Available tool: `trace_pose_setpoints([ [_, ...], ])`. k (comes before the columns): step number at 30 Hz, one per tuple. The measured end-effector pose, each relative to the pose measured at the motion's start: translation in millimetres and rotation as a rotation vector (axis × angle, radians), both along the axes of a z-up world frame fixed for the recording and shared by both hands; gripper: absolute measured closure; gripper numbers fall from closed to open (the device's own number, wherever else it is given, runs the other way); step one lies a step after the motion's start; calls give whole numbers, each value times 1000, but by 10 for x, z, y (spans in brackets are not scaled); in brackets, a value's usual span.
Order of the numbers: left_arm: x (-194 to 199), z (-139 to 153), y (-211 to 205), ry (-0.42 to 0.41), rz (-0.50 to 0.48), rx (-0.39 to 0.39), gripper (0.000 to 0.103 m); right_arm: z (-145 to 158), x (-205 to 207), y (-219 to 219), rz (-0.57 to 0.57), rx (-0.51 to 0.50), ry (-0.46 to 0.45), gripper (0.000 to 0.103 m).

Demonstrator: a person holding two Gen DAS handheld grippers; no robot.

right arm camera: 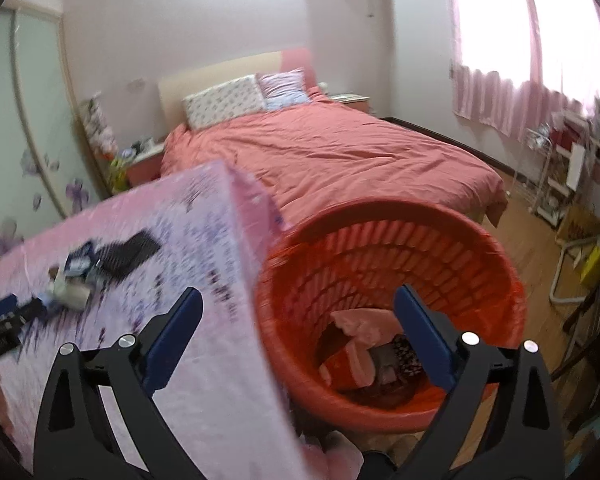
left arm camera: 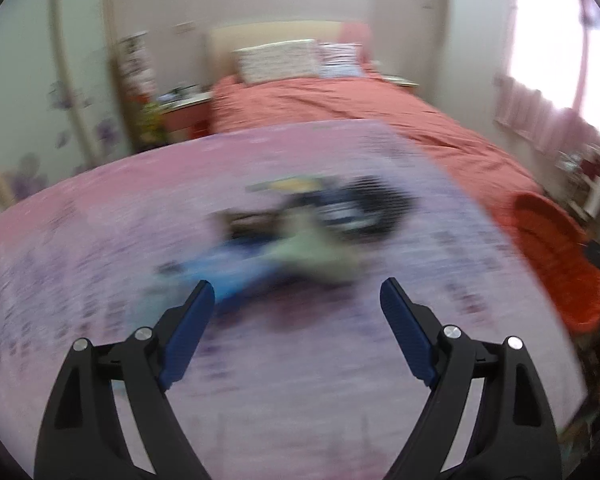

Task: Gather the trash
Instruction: 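Carry the towel and tissue to the orange basket and release both, then grasp the blue lotion tube with the left tool while the right tool grasps the blue wrapper bag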

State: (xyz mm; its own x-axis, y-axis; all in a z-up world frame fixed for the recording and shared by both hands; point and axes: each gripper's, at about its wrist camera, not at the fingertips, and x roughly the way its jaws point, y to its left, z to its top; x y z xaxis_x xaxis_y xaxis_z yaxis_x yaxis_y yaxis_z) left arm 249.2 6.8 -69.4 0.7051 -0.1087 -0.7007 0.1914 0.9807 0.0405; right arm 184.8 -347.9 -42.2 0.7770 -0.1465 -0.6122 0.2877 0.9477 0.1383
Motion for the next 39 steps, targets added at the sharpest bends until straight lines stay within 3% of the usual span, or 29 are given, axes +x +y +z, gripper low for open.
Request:
trace_pose_setpoints([
  [3, 90, -102, 605, 33, 126, -7, 21, -9, 55, 314, 31, -65, 7, 3],
  [6, 196, -206, 956, 79, 188, -34, 32, -28, 103, 578, 96, -97, 26, 3],
  [10, 307, -296, 1070, 124, 176, -61, 42, -52, 146, 800, 145, -91, 50, 3],
  [14, 417, -358, 991, 138, 136, -27, 55, -84, 182, 952, 182, -61, 74, 3],
  [19, 577, -353, 1010, 129, 190, 20, 74, -129, 230, 1086, 204, -47, 90, 3],
  [22, 645, -355, 1124, 122, 242, 47, 74, -164, 254, 1139, 220, -29, 100, 3],
  [25, 655, -344, 1330, 129, 273, -14, 73, -214, 320, 1201, 240, -7, 114, 4],
  [28, 654, -342, 1350, 129, 276, -19, 73, -237, 423, 1289, 257, 23, 121, 10],
  [33, 647, -335, 1284, 129, 275, 13, 73, -231, 684, 1401, 259, 68, 119, 31],
  [39, 664, -354, 1267, 129, 277, 7, 73, -61, 990, 1495, 249, 159, 82, 36],
])
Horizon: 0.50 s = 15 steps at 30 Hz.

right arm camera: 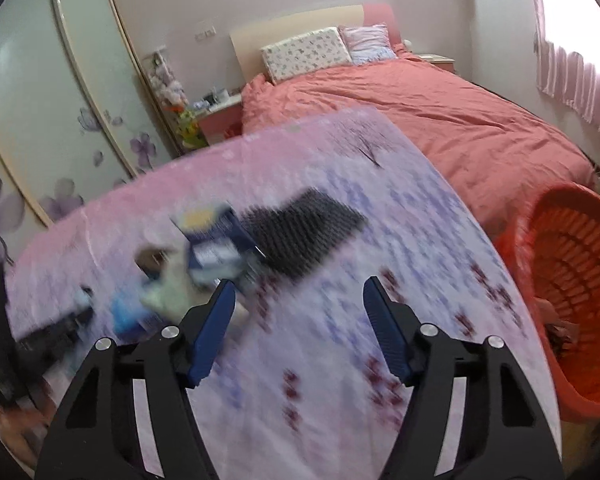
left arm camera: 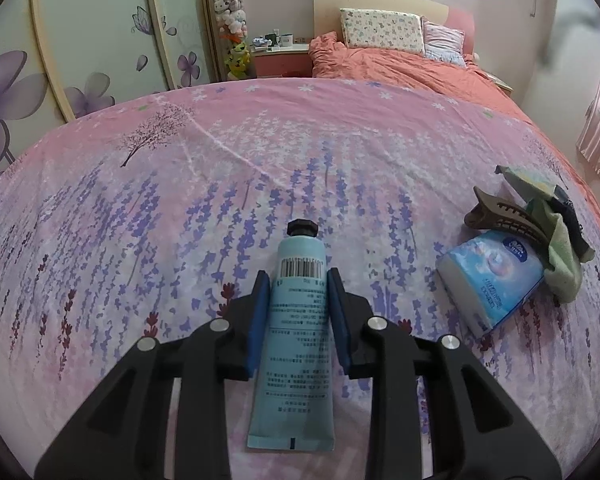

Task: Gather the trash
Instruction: 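Grasp the blue lotion tube with the left tool while the right tool grasps the blue wrapper bag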

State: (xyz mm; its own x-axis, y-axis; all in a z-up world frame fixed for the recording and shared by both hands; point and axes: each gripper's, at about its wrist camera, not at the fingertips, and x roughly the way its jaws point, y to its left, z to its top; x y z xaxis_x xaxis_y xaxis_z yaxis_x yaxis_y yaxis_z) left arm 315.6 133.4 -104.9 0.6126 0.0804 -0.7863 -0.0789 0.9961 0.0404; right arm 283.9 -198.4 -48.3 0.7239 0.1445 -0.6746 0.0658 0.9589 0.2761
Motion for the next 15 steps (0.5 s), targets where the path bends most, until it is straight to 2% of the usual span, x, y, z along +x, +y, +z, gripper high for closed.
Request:
trace_pose_setpoints([
  [4, 12, -10, 29, -1, 2, -13, 73, 131, 207, 234, 47, -15, -31, 39],
  [10, 22, -9, 37, -1, 3, -13, 73, 24, 525, 525, 103, -57, 40, 41],
  [12, 18, -9, 37, -1, 3, -12, 73, -44, 557, 564, 117, -84, 72, 60],
  [13, 20, -9, 34, -1, 3, -10, 73, -93, 571, 569, 122, -83, 98, 66],
  [15, 22, -10, 35, -1, 3, -10, 72, -122, 541, 531, 117, -57, 108, 86],
])
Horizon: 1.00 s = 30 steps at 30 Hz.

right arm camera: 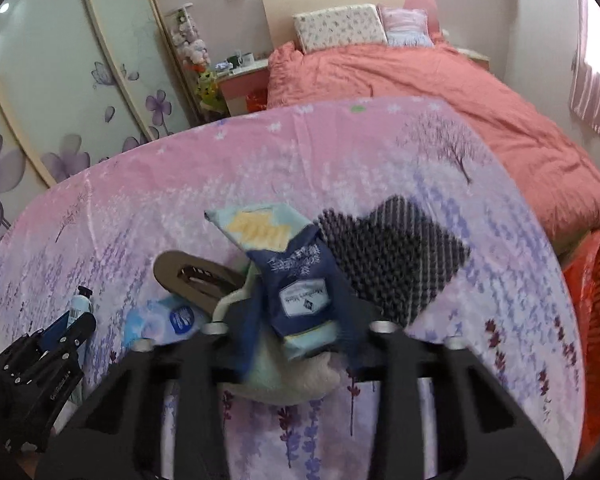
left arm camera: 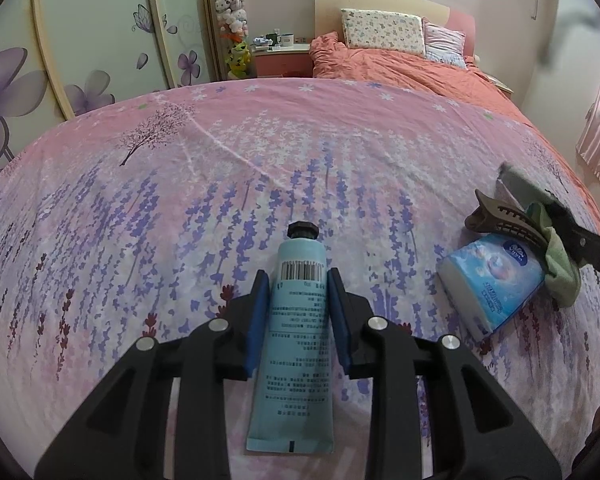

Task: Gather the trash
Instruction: 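Grasp the blue lotion tube with the left tool while the right tool grasps the blue wrapper bag, then lift the blue wrapper bag with the right tool while the left tool holds the lotion tube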

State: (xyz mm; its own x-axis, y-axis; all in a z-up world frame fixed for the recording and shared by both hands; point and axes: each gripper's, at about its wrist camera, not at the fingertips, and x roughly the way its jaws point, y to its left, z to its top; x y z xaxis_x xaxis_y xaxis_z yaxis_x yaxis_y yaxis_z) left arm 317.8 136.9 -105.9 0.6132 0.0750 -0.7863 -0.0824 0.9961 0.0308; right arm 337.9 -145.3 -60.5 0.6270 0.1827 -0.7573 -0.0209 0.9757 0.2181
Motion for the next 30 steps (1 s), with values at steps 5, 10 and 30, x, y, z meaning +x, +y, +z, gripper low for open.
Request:
trace_pose_setpoints([
  [5, 7, -5, 15, 0, 0, 1, 72, 96, -190, -203, -34, 75, -36, 93],
  [10, 5, -5, 16, 0, 1, 0, 72, 225, -439, -469, -74, 109, -65, 94],
  [30, 20, 5, 36, 1, 4, 10, 72, -67, -681, -777, -102, 71, -8, 68],
])
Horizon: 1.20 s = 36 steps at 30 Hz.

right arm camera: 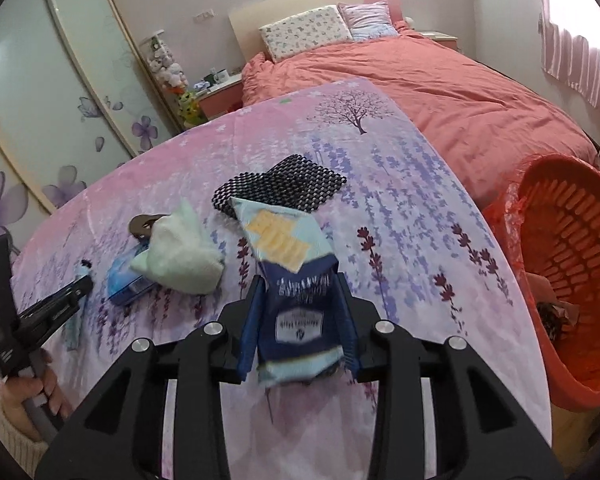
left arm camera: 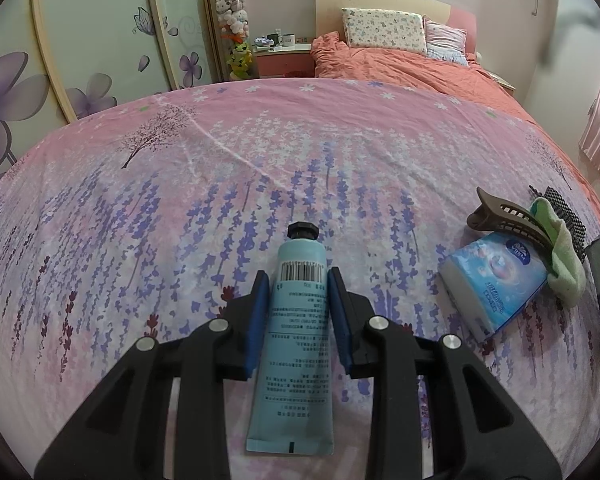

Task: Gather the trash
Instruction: 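Lift the blue wrapper bag with the right tool while the left tool holds the lotion tube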

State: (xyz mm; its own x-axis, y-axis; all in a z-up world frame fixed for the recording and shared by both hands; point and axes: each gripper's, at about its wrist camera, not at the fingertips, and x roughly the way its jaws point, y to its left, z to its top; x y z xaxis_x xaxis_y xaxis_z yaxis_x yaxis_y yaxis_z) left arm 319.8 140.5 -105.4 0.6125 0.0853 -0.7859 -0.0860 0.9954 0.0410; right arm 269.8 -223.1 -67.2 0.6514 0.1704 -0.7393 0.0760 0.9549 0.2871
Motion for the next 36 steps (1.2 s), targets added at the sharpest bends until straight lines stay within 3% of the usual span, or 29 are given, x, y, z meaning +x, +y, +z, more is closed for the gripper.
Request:
trace_pose_setpoints([
  [6, 1, 2, -1, 0, 1, -3, 72, -93, 88, 15, -15, -41, 21, 68],
  [9, -5, -2, -19, 0, 1, -3, 72, -149, 73, 14, -33, -76, 36, 86],
  [21, -33, -8, 49, -7, -2, -50, 70, -144, -18, 5, -28, -110, 29, 88],
  [25, -48, -19, 78, -8, -19, -66, 64, -157, -21, -42, -30, -65, 24, 88],
  [29, -26, -34, 11, 0, -54, -55, 50, -165, -31, -74, -30, -42, 21, 88],
  [36, -50, -29, 22, 11, -98, -16, 52, -165, -34, -83, -29, -25, 19, 88],
])
